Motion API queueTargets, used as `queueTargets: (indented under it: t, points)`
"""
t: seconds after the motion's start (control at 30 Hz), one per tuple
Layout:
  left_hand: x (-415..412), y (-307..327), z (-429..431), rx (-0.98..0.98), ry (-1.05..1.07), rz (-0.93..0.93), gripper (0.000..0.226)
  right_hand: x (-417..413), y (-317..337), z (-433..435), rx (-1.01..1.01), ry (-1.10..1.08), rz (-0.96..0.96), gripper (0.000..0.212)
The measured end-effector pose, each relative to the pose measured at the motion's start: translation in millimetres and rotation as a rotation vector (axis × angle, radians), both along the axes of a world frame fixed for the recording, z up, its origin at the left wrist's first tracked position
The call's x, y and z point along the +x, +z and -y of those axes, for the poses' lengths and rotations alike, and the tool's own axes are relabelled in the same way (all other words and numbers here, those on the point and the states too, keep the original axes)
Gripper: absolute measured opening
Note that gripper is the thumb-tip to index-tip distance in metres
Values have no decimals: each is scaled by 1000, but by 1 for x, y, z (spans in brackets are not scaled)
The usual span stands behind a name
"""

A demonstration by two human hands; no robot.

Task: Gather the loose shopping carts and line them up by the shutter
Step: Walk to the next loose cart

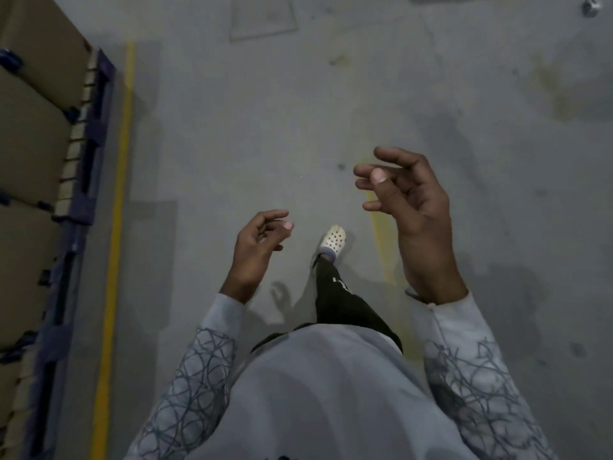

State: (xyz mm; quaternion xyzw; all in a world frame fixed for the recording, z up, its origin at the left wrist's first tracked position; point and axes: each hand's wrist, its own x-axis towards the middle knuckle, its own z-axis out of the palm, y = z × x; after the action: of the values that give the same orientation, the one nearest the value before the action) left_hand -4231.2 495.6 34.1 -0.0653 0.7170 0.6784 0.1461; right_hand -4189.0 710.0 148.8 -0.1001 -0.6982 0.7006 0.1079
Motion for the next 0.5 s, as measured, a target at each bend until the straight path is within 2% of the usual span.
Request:
queueTargets:
  t: [0.13, 0.27, 0.37, 0.5]
  points:
    - [-91, 19, -21, -24, 56, -77, 46, -150, -65, -29, -19, 46, 114, 30]
    - [-181, 67, -38, -56, 100, -186, 42, -288, -116, -57, -28, 147, 254, 29]
    - [-239, 103, -49, -71, 119, -282, 40, -371, -123, -73, -32, 184, 360, 28]
    - [-319, 125, -61, -51, 180, -347, 39, -463, -124, -84, -66, 159, 387, 27]
